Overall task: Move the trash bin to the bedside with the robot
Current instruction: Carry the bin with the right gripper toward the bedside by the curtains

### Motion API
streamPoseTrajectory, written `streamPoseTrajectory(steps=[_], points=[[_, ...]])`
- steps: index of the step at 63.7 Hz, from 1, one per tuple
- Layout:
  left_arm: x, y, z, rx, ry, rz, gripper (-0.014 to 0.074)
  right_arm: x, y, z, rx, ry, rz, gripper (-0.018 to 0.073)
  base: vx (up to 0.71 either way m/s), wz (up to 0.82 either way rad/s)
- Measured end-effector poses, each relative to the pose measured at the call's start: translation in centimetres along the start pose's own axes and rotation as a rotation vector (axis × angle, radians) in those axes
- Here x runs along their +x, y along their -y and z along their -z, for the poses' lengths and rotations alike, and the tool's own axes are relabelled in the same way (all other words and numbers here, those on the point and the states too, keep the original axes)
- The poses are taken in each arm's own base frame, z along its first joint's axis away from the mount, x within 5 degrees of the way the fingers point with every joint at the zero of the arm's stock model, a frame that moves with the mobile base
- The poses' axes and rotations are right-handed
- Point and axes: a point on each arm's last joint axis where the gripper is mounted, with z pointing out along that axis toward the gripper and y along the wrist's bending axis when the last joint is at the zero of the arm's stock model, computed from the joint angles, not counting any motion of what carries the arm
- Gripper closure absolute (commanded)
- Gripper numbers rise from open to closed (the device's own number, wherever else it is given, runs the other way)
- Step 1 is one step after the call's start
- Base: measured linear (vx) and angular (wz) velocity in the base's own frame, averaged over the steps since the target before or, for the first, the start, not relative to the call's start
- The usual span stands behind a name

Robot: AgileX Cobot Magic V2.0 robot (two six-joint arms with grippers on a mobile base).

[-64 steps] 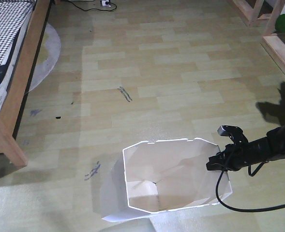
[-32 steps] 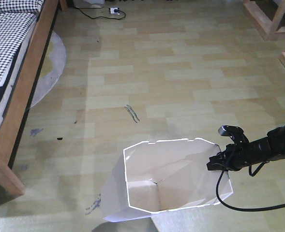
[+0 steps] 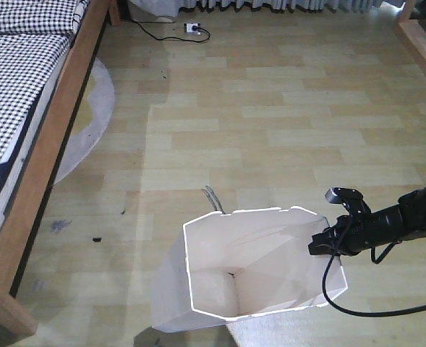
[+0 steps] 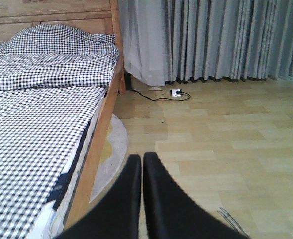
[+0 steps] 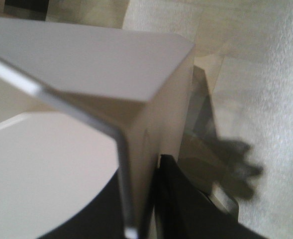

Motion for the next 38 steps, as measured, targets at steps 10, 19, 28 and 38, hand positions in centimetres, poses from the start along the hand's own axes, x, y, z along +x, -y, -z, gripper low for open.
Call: streamPoseTrajectory(steps=[10,19,28,38], points=[[0.00,0.00,0.00,0.000,0.000,0.000,0.0603,0.00,-0.03,0.00,-0.003,0.000,0.000,0.0566,0.38,0.04],[0.00,0.00,0.00,0.000,0.000,0.000,0.0603,0.00,-0.03,0.00,-0.003,0.000,0.000,0.0566,0.41,-0.03],[0.00,0.00,0.00,0.000,0.000,0.000,0.0603,0.00,0.00,0.00,0.000,0.000,0.000,0.0566,0.42,-0.03],[0.00,0.00,0.00,0.000,0.000,0.000,0.0603,0.00,0.00,0.00,0.000,0.000,0.000,0.0566,0.42,-0.02]])
